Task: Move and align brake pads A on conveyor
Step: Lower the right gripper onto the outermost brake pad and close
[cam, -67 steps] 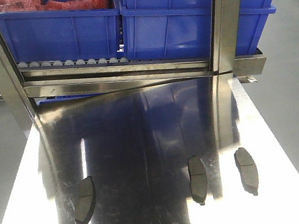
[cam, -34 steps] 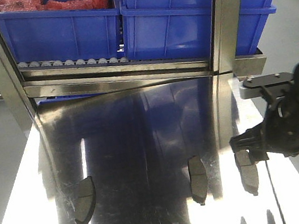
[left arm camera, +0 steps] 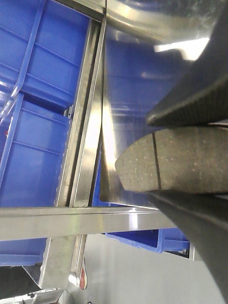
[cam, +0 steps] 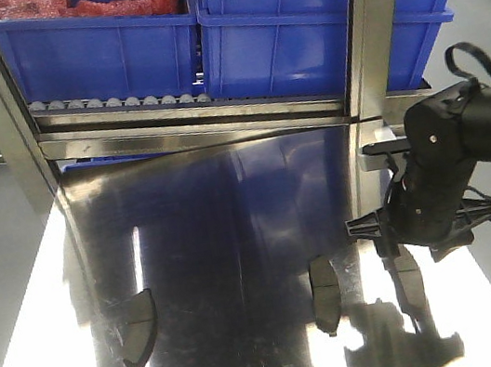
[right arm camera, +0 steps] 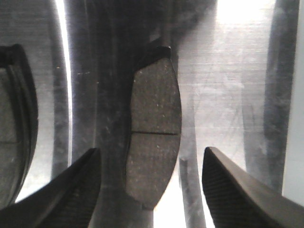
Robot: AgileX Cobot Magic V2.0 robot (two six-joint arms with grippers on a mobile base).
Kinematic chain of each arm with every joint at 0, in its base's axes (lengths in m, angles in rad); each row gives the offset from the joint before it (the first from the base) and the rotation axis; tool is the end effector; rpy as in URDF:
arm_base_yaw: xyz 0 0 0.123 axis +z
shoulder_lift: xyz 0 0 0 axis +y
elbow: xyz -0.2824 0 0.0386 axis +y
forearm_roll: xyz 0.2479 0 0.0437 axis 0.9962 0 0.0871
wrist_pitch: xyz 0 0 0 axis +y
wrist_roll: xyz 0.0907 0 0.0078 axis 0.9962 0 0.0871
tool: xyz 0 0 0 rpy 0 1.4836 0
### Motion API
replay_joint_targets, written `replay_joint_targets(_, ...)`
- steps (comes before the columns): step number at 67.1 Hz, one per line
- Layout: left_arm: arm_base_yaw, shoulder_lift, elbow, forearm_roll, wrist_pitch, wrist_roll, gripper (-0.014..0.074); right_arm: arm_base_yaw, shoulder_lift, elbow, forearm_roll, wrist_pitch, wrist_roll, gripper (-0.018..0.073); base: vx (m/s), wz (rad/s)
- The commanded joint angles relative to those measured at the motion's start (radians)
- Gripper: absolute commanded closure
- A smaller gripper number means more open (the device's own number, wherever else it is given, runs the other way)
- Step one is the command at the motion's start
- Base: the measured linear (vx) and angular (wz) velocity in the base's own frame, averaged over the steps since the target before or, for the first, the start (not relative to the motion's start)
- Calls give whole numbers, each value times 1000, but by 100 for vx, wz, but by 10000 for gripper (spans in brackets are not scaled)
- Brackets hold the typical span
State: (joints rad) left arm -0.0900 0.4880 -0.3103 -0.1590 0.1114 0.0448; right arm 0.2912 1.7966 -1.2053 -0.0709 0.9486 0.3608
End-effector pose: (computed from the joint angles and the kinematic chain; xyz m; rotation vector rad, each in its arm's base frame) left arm 0.1090 -0.0115 0.2704 -0.0078 1.7741 -0.1626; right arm 0.3288 0.0931 0.1974 0.0477 3.0101 -0.0287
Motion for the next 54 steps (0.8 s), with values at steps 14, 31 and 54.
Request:
replay_joint_targets(14,0,3,-30,-9,-93,-9,603,-2,44,-61,-9,9,16,106,0,0)
replay_joint_targets(31,0,3,-30,-9,-93,-9,603,-2,88,-61,-10,-5,36,106,0,0)
replay_joint_targets(54,0,3,-30,-9,-93,-9,603,-2,88,-61,-10,-39,55,112,0,0)
